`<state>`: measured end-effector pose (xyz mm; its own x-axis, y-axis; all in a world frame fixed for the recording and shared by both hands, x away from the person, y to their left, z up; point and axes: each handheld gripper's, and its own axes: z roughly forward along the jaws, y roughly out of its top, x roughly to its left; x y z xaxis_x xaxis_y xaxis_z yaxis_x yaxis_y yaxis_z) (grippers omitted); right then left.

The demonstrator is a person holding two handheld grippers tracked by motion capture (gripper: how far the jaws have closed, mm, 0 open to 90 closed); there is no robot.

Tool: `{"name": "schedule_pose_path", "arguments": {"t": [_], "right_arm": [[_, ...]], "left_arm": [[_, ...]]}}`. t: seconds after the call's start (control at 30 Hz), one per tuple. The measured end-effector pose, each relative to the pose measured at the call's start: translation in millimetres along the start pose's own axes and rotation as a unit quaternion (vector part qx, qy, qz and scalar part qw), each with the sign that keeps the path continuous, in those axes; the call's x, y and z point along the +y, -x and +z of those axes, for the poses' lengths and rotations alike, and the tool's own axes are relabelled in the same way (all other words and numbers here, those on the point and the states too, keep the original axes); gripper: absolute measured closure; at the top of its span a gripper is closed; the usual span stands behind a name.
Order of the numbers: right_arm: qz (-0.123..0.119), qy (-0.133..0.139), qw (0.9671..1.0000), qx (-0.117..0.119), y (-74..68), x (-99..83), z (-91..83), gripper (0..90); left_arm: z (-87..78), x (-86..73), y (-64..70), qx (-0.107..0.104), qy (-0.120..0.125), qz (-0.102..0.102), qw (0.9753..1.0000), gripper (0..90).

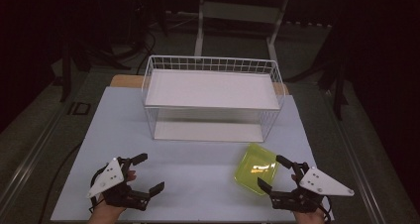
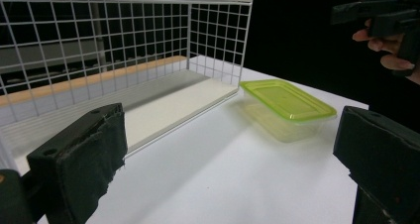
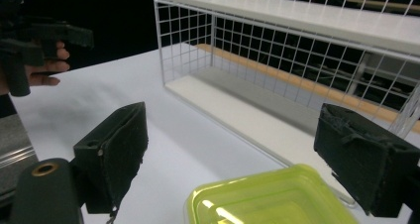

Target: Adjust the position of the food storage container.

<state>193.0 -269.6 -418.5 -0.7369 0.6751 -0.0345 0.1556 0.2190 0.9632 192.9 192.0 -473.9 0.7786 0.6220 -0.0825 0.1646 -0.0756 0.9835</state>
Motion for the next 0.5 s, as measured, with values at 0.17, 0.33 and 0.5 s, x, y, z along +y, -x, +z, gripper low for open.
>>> {"name": "schedule_pose_path", "arguments": {"t": [0.17, 0.33, 0.5], "right_arm": [[0.009, -0.002, 0.9999, 0.004, -1.0, 10.4, -0.2, 13.2], [0.0, -0.024, 0.9995, 0.018, 2.1, 19.7, 4.4, 13.9], [-0.001, -0.054, 0.9985, 0.011, 8.4, 14.8, 9.3, 23.3]], "left_arm": [[-0.3, 0.7, 0.5, 0.002, 0.002, 0.006, 1.0, 0.7], [-0.1, -0.1, -0.5, 0.003, -0.004, 0.007, 1.0, 0.7], [2.2, -1.9, 0.1, 0.0, -0.012, 0.013, 0.9998, 0.7]]}}
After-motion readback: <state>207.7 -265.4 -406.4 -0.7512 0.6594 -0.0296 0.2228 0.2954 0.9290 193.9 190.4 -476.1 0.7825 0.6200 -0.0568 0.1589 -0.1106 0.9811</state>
